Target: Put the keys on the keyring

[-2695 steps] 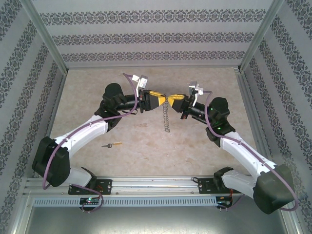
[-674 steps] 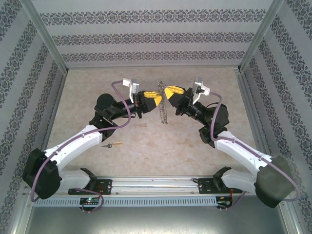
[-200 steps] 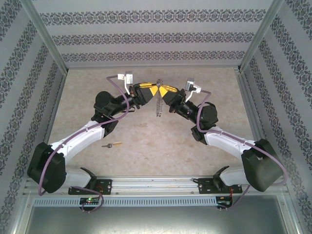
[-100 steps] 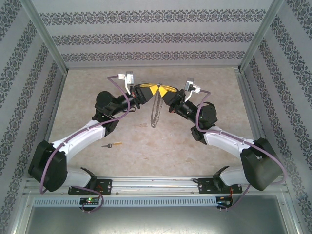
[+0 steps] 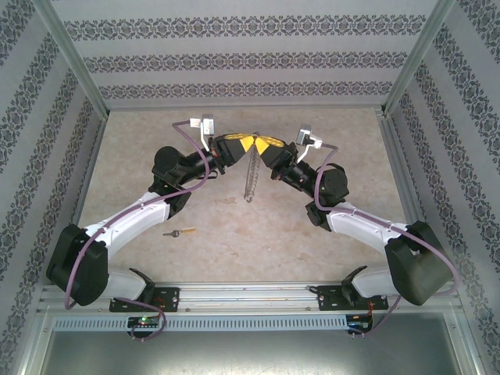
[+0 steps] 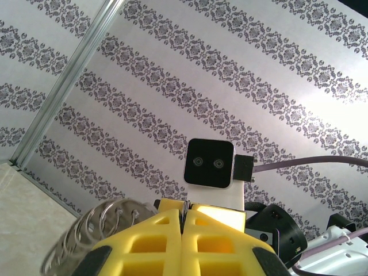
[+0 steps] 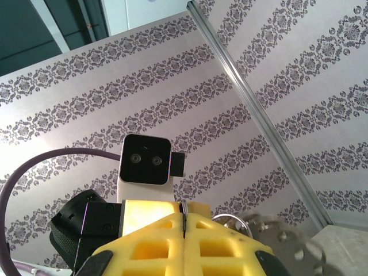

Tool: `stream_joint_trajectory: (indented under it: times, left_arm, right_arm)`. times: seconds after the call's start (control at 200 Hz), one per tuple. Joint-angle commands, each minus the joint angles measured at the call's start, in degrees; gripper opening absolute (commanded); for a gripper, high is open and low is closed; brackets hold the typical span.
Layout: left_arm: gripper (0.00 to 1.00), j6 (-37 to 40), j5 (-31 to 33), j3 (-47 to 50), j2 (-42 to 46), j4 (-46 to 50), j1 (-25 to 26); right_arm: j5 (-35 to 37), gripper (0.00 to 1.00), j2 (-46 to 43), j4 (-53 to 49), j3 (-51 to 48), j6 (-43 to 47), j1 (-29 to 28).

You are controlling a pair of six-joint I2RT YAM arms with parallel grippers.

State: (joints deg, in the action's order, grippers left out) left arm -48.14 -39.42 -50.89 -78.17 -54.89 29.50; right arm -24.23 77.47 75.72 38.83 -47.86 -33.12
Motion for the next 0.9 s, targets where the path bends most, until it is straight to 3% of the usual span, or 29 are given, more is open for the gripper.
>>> stream_joint_trajectory:
  times: [0.0, 0.2, 0.375, 0.53, 0.65, 0.894]
  left_arm:
    - [0.0, 0.48, -1.22, -0.47, 0.03, -3.84, -0.58]
    - [0.0, 1.33, -1.53, -0.09, 0.32, -4.02, -0.58]
    - [0.0, 5.22, -1.91, -0.55, 1.93, 1.42, -0.56]
    - [0.0, 10.93, -2.31, -1.62, 3.72, 9.8, -0.56]
    - [0.0, 16.15, -3.8, -3.47, 4.12, 17.11, -0.58]
    - [0.0, 28.62, -7.82, -9.48, 3.55, 34.48, -0.65]
  right_arm:
    - [-0.77, 0.0, -0.01, 3.63, 0.37, 0.02, -0.1]
    - [-0.67, 0.0, 0.13, 3.59, 0.37, -0.02, -0.1]
    - [-0.1, 0.0, 0.23, 2.54, 0.28, -0.68, 0.62]
    - [-0.93, 0.22, -1.01, -0.09, -0.46, -2.61, 3.45]
    - [-3.39, 0.34, -3.66, -3.98, -1.75, -3.56, 6.34]
    - [-8.21, 0.47, -11.89, -16.49, -4.65, -2.41, 12.26]
